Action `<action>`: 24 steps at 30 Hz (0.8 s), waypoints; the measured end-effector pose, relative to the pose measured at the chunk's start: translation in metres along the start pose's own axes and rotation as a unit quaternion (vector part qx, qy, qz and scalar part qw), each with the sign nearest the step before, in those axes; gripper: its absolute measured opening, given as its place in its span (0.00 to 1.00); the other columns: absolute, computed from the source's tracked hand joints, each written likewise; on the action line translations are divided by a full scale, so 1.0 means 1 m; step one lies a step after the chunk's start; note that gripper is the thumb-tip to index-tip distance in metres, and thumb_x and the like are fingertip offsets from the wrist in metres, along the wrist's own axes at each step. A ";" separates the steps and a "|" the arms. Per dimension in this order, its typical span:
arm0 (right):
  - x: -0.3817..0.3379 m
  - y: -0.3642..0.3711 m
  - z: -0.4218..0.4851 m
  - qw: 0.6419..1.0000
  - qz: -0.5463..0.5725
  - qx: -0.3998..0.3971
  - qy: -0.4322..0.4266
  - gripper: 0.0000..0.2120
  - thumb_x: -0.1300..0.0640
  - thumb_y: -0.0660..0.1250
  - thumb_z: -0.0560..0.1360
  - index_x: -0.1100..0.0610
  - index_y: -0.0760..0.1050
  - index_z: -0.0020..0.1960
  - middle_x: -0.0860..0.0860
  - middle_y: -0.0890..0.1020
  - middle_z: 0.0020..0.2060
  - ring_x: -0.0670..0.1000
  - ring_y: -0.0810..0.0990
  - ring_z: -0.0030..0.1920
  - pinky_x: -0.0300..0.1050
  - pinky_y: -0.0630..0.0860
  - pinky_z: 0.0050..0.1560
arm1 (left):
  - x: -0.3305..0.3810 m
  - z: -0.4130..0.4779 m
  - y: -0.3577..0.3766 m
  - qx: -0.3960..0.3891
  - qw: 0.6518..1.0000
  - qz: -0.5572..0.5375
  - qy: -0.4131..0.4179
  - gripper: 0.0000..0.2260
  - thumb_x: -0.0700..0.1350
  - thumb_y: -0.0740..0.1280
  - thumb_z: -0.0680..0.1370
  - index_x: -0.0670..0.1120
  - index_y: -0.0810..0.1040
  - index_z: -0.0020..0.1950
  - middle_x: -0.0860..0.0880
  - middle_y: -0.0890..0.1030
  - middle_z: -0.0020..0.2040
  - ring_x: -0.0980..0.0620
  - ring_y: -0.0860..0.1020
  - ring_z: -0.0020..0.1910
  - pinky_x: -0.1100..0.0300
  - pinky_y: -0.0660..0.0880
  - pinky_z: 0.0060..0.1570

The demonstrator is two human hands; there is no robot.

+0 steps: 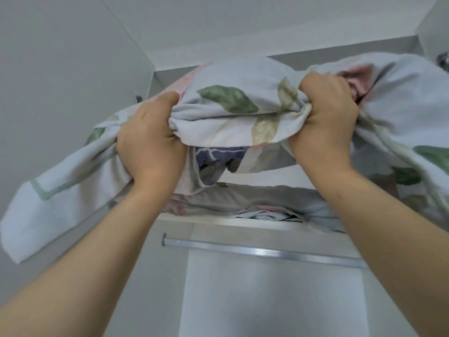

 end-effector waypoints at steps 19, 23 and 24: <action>0.034 -0.062 -0.174 0.955 -0.175 -0.231 0.060 0.02 0.58 0.60 0.64 0.55 0.69 0.34 0.56 0.74 0.30 0.58 0.74 0.35 0.47 0.65 0.29 | 0.027 -0.174 0.003 -0.238 0.962 0.066 0.114 0.13 0.40 0.64 0.65 0.48 0.71 0.48 0.47 0.80 0.29 0.45 0.78 0.27 0.55 0.72 0.31; 0.032 -0.061 -0.191 0.929 -0.193 -0.297 0.111 0.07 0.55 0.57 0.66 0.56 0.72 0.37 0.55 0.76 0.30 0.58 0.76 0.33 0.44 0.67 0.29 | 0.015 -0.189 0.008 -0.326 0.935 0.104 0.091 0.17 0.34 0.74 0.58 0.46 0.77 0.43 0.48 0.78 0.27 0.45 0.76 0.25 0.55 0.72 0.29; 0.031 -0.064 -0.191 0.928 -0.181 -0.295 0.136 0.09 0.54 0.56 0.66 0.57 0.73 0.39 0.55 0.77 0.30 0.58 0.77 0.33 0.45 0.68 0.29 | 0.013 -0.189 0.006 -0.336 0.932 0.103 0.089 0.17 0.34 0.74 0.58 0.46 0.77 0.43 0.48 0.77 0.26 0.45 0.76 0.24 0.56 0.72 0.28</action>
Point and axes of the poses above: each hand's wrist, its own z-axis towards the middle knuckle, its own y-axis out of the palm, x = y × z, the point moved 9 cm from there along z, towards the middle knuckle
